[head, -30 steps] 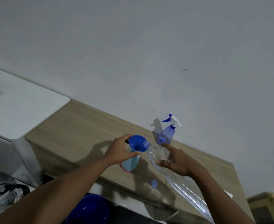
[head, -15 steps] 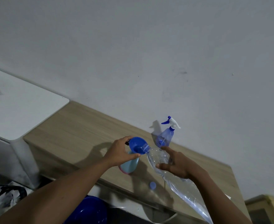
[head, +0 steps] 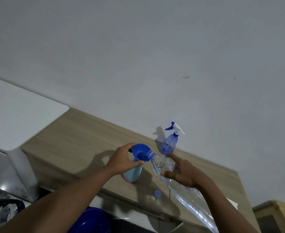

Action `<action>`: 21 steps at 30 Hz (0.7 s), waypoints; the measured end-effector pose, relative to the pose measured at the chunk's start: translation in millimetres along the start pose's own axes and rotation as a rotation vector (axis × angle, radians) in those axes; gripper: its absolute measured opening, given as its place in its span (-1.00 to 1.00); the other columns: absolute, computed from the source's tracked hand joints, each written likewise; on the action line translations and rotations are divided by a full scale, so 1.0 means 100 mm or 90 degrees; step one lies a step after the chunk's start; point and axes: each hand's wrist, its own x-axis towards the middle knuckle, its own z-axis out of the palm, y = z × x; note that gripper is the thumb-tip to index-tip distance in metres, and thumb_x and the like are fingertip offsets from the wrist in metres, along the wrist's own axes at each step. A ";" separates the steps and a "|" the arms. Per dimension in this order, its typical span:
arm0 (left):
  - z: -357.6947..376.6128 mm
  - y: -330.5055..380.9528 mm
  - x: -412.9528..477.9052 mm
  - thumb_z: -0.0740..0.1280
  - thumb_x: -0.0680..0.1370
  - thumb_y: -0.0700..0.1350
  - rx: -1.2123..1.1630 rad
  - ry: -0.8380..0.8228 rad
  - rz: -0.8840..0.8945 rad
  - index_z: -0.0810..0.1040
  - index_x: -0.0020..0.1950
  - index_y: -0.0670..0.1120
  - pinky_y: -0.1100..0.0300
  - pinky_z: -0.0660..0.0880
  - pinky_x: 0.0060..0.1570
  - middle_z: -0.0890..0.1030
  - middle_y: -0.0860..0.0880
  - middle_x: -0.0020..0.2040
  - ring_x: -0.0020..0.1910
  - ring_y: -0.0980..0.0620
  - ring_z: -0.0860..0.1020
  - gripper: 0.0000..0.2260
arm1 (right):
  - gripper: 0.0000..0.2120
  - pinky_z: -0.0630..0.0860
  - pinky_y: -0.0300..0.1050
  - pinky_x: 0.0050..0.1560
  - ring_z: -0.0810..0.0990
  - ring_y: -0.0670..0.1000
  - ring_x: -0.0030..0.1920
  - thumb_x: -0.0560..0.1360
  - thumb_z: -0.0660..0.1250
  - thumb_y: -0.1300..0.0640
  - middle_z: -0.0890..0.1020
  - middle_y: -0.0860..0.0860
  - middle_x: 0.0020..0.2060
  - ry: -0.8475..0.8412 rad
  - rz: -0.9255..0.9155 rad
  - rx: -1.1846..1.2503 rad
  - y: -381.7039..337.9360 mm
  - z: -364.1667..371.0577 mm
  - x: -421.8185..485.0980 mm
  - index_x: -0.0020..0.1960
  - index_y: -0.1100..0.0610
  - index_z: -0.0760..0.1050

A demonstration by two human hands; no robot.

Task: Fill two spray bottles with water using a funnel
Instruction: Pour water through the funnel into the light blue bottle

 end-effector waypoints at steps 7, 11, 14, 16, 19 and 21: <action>0.01 0.01 -0.01 0.59 0.23 0.17 -0.003 0.003 0.023 0.49 0.19 0.23 0.11 0.57 0.12 0.63 0.23 0.06 0.05 0.20 0.60 -0.43 | -0.20 0.55 -0.10 0.02 0.61 -0.10 -0.12 0.37 0.33 -0.41 0.60 -0.09 -0.07 0.090 -0.032 0.058 0.14 0.09 -0.08 0.52 -0.26 0.11; 0.01 -0.01 -0.01 0.60 0.25 0.16 0.010 -0.004 0.022 0.47 0.21 0.20 0.15 0.58 0.10 0.62 0.22 0.06 0.04 0.21 0.59 -0.42 | -0.33 0.59 -0.13 -0.06 0.64 -0.12 -0.21 0.43 0.42 -0.25 0.60 -0.09 -0.09 0.223 -0.047 0.168 0.32 0.18 -0.16 0.43 -0.36 0.16; 0.01 -0.01 -0.02 0.60 0.24 0.17 0.028 -0.013 0.014 0.45 0.22 0.20 0.16 0.57 0.08 0.60 0.21 0.07 0.05 0.20 0.58 -0.39 | -0.31 0.61 -0.19 -0.11 0.66 -0.08 -0.14 0.45 0.48 -0.10 0.56 -0.04 0.05 0.361 0.001 0.277 0.55 0.22 -0.25 0.46 -0.23 0.19; 0.01 -0.01 -0.02 0.57 0.21 0.22 0.030 -0.015 0.019 0.44 0.19 0.26 0.18 0.56 0.07 0.60 0.24 0.07 0.05 0.20 0.58 -0.40 | -0.27 0.65 -0.07 -0.09 0.63 -0.03 -0.07 0.44 0.49 -0.10 0.50 0.00 0.12 0.445 0.043 0.294 0.73 0.24 -0.30 0.49 -0.14 0.20; 0.01 -0.01 -0.03 0.58 0.22 0.19 0.034 -0.020 0.016 0.42 0.11 0.34 0.27 0.53 0.04 0.61 0.33 0.01 0.04 0.26 0.57 -0.45 | -0.30 0.63 0.11 0.03 0.60 0.05 0.01 0.43 0.47 -0.10 0.50 0.06 0.15 0.537 0.091 0.313 0.94 0.29 -0.38 0.47 -0.08 0.22; 0.00 0.00 -0.04 0.63 0.26 0.08 0.034 -0.021 0.015 0.43 0.09 0.34 0.33 0.50 0.02 0.57 0.43 0.04 0.05 0.31 0.55 -0.47 | -0.29 0.61 0.12 0.10 0.59 0.06 0.06 0.43 0.46 -0.10 0.51 0.03 0.17 0.577 0.123 0.345 0.99 0.34 -0.41 0.47 -0.04 0.21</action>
